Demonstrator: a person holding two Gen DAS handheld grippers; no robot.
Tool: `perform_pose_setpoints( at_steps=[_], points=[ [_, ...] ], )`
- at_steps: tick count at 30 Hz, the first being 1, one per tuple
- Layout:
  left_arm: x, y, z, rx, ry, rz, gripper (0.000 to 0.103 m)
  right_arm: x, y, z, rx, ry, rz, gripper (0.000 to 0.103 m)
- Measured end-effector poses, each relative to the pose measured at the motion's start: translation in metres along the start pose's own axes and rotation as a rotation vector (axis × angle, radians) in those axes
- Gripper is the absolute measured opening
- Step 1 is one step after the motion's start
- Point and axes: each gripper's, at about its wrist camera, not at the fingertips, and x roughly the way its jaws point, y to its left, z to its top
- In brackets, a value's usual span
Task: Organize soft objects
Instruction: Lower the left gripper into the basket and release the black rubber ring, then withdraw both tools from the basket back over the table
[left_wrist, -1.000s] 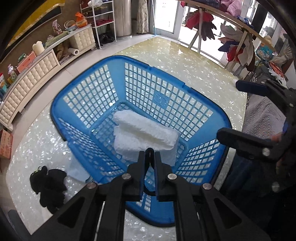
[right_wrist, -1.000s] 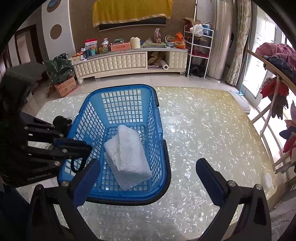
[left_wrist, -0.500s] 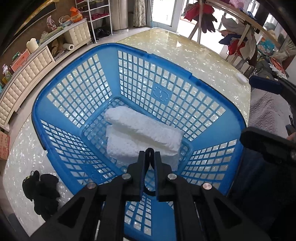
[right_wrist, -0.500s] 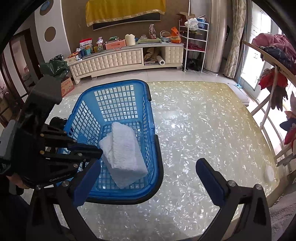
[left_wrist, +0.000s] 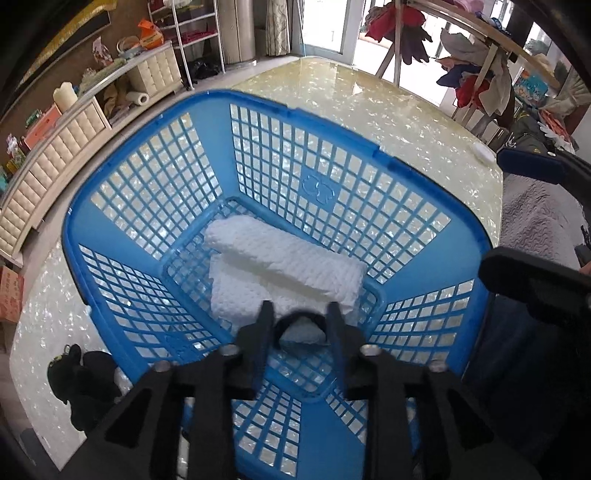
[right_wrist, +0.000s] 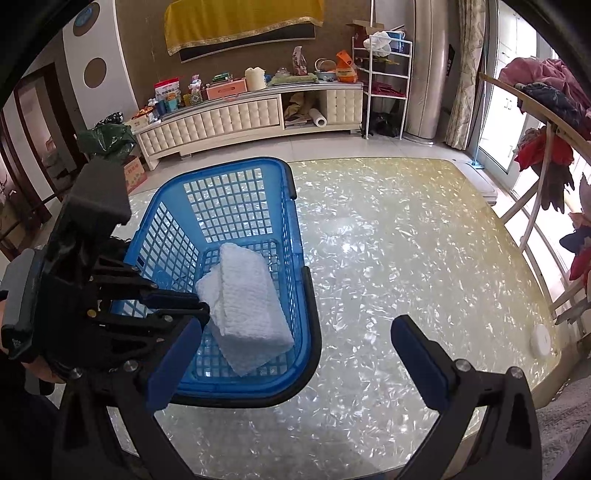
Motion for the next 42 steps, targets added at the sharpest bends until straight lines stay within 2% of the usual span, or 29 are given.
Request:
perform_pose_setpoints(
  at_steps=[2,8,14,17,18,19,20,24,26,33,35,38,42],
  points=[
    [-0.002,0.001,0.001,-0.002,-0.003,0.004,0.048,0.0,0.0,0.0,0.001,0.001,0.0,0.103],
    [-0.012,0.009,0.0,-0.026,-0.017,0.01,0.072,-0.001,-0.002,-0.001,0.001,-0.004,-0.004,0.103],
    [-0.023,0.013,-0.003,-0.055,-0.026,-0.051,0.072,-0.001,-0.003,-0.001,0.001,-0.003,-0.004,0.103],
    [-0.029,0.011,-0.008,-0.048,-0.034,-0.028,0.074,-0.002,-0.003,-0.002,0.002,-0.011,-0.004,0.103],
    [-0.031,0.011,-0.009,-0.044,-0.035,-0.02,0.078,-0.003,-0.003,-0.002,0.003,-0.012,-0.004,0.103],
    [-0.033,0.011,-0.01,-0.042,-0.038,-0.008,0.089,-0.003,-0.004,-0.002,0.005,-0.012,-0.005,0.103],
    [-0.035,0.011,-0.011,-0.042,-0.045,0.002,0.09,-0.003,-0.004,-0.002,0.007,-0.013,-0.005,0.103],
    [-0.044,0.014,-0.016,-0.052,-0.058,0.023,0.091,-0.006,-0.002,-0.001,0.009,-0.019,0.001,0.103],
    [-0.049,0.017,-0.019,-0.056,-0.068,0.035,0.096,-0.008,-0.001,-0.001,0.006,-0.026,-0.001,0.103],
    [-0.074,0.03,-0.039,-0.092,-0.127,0.032,0.096,-0.011,0.005,0.001,-0.002,-0.036,0.001,0.103],
    [-0.081,0.035,-0.05,-0.091,-0.139,0.051,0.103,-0.013,0.008,0.001,-0.006,-0.041,-0.001,0.103],
    [-0.094,0.043,-0.065,-0.09,-0.182,0.083,0.103,-0.014,0.012,0.002,-0.017,-0.042,-0.011,0.103],
    [-0.105,0.061,-0.086,-0.14,-0.186,0.098,0.103,-0.015,0.017,0.003,-0.028,-0.056,-0.015,0.103]
  ],
)
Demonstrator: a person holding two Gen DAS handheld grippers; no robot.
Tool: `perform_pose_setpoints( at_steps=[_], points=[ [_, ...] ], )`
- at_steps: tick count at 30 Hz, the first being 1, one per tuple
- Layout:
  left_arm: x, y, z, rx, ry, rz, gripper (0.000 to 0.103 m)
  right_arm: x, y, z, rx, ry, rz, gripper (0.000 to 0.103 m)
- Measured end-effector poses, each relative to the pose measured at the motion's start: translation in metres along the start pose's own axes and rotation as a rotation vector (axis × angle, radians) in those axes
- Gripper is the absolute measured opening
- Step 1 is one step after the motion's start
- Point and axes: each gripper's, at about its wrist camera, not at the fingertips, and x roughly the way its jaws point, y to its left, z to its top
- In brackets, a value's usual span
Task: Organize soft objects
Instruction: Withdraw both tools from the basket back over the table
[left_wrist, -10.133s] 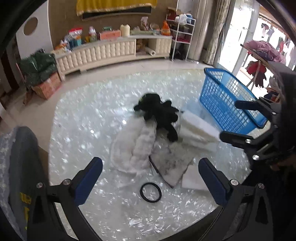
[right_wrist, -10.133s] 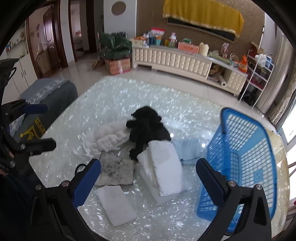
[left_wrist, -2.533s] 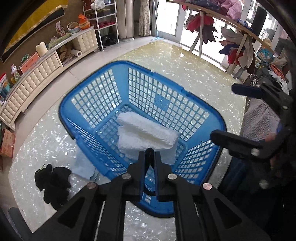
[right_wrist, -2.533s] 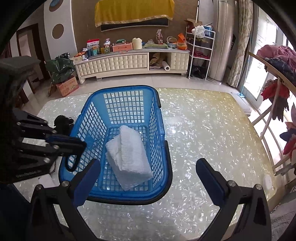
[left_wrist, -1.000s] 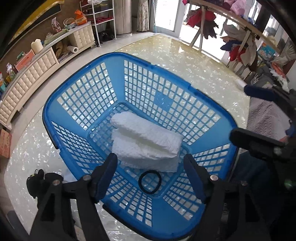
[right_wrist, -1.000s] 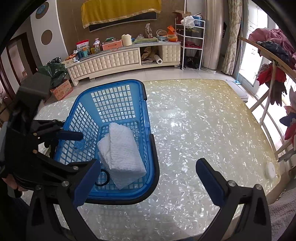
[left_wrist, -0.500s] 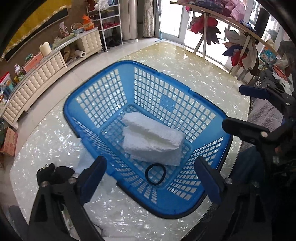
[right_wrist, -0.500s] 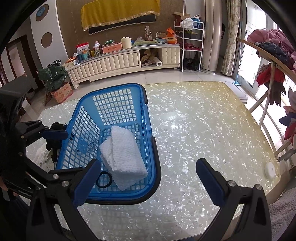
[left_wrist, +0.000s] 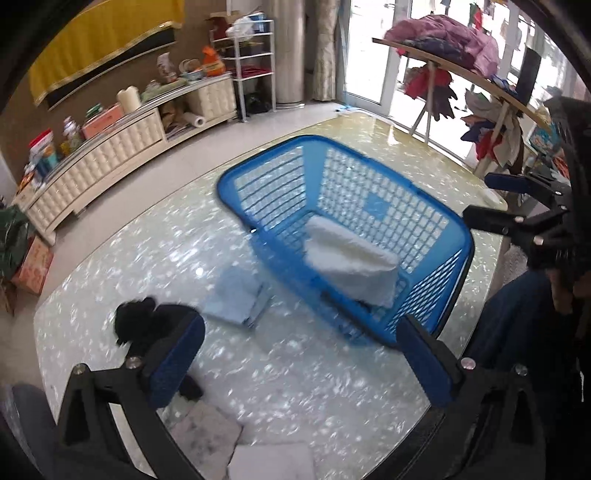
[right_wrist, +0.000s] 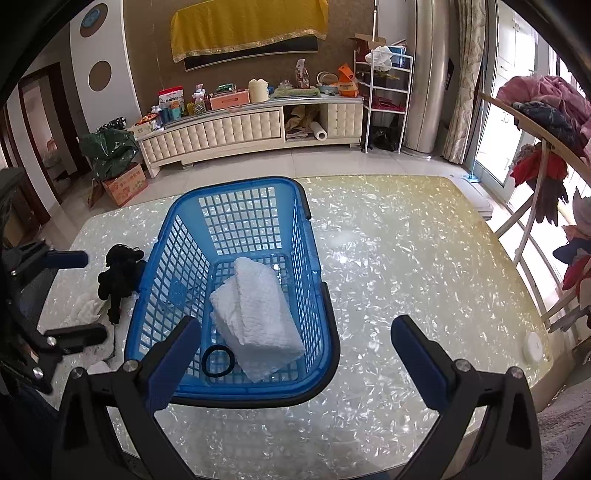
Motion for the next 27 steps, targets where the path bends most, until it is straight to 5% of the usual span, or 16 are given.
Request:
perform_pose_setpoints(
  at_steps=[13,19,27],
  points=[
    [-0.033,0.066,-0.055,-0.114,-0.009,0.017,0.103,0.006,0.042,0.0,-0.068,0.022,0.036,0.103],
    [-0.04,0.087,-0.078,-0.103,0.025,-0.017,0.103,-0.005,0.088,-0.001,-0.149,0.015,0.107,0.103],
    [-0.052,0.114,-0.101,-0.053,0.081,0.041,0.103,-0.004,0.148,-0.008,-0.282,0.036,0.19,0.103]
  ],
)
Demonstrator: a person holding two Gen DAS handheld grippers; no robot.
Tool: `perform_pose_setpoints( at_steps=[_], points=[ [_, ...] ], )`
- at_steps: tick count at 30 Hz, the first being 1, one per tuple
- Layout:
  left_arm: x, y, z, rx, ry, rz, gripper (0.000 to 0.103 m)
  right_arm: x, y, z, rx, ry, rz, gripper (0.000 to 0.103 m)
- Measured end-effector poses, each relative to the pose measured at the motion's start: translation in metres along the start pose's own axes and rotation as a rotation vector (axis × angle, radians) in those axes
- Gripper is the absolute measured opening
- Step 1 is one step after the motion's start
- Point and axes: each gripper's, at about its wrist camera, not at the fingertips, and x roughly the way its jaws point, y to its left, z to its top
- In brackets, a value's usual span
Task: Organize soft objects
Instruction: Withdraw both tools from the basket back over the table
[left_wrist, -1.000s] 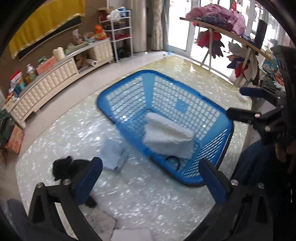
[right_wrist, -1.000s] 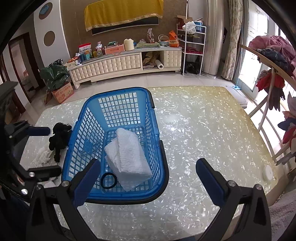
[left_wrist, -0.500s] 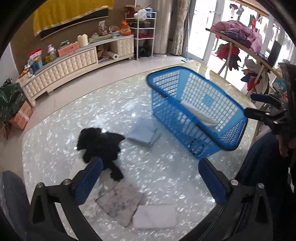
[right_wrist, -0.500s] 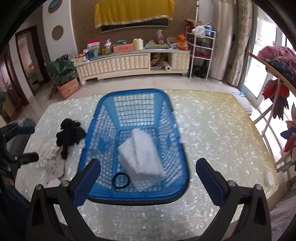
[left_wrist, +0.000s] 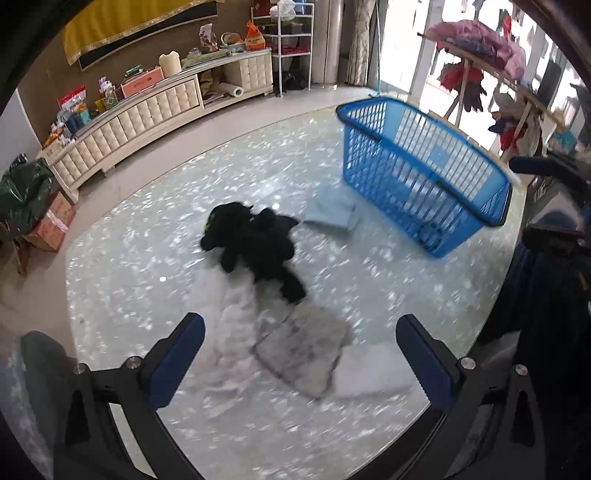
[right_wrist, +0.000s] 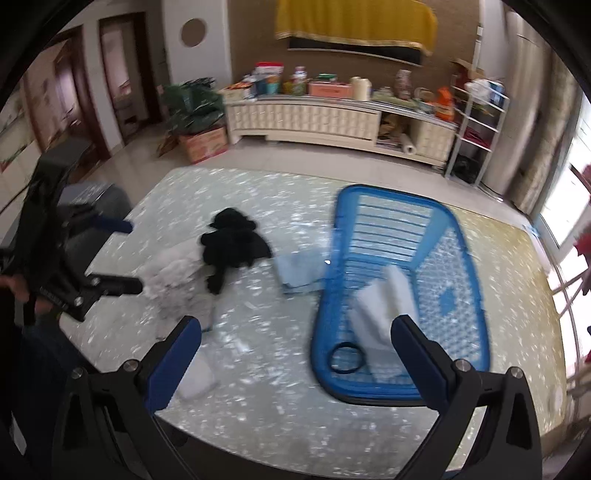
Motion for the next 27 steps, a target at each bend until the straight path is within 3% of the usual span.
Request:
perform_pose_setpoints(
  at_steps=[11,18,27],
  points=[
    [0.017,0.032,-0.021,0.044,0.017,-0.105,0.103,0.036,0.044,-0.002,-0.098,0.09,0.081,0.103],
    [0.033,0.047,-0.031,0.011,0.036,-0.099,0.103,0.06,0.065,-0.008,-0.142,0.146,0.124,0.103],
    [0.063,0.075,-0.051,-0.051,0.118,-0.067,0.103,0.092,0.09,-0.027,-0.171,0.227,0.183,0.103]
  ],
)
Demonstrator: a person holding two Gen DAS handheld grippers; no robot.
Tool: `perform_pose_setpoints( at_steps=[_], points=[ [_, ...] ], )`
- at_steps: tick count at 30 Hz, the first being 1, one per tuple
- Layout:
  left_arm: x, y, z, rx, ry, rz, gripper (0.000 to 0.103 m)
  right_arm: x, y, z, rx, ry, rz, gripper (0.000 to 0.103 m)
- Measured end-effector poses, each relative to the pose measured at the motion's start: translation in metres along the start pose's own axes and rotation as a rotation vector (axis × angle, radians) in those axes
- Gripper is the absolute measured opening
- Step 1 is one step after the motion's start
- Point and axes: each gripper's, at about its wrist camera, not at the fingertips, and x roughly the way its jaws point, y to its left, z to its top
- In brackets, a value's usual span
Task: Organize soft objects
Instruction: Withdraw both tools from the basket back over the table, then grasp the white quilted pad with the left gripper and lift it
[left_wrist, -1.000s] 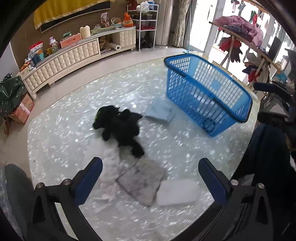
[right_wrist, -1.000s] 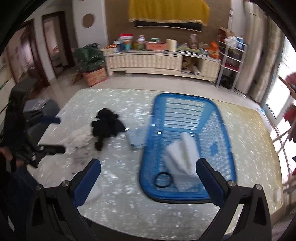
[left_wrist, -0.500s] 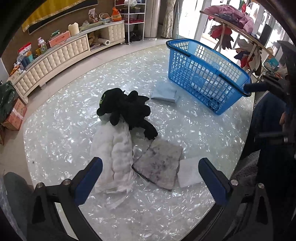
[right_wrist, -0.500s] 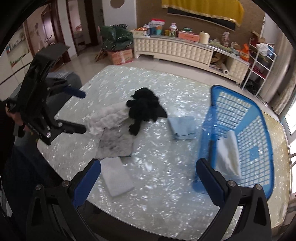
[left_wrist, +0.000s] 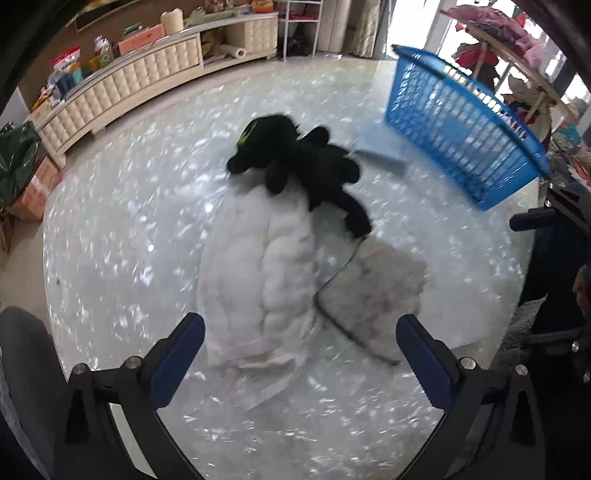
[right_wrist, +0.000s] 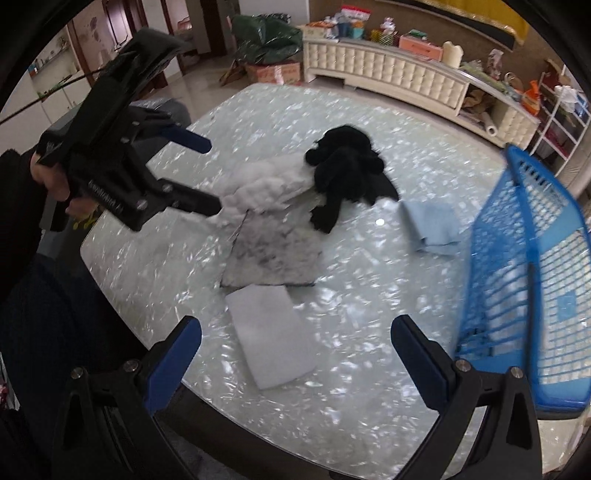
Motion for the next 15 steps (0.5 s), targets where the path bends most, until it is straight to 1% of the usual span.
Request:
perform_pose_setpoints(
  at_steps=[4,9,15],
  points=[
    [0.01,0.008,-0.006,-0.011,0.022,0.006,0.103,0.024,0.006,-0.002,-0.008,0.043,0.031,0.103],
    [0.024,0.013,-0.011,-0.008,0.069,0.028,0.103,0.042,0.01,-0.006,-0.027,0.086,0.038,0.103],
    [0.034,0.018,-0.011,-0.01,0.077,0.036,0.103,0.059,0.01,-0.01,-0.021,0.12,0.036,0.103]
  ],
)
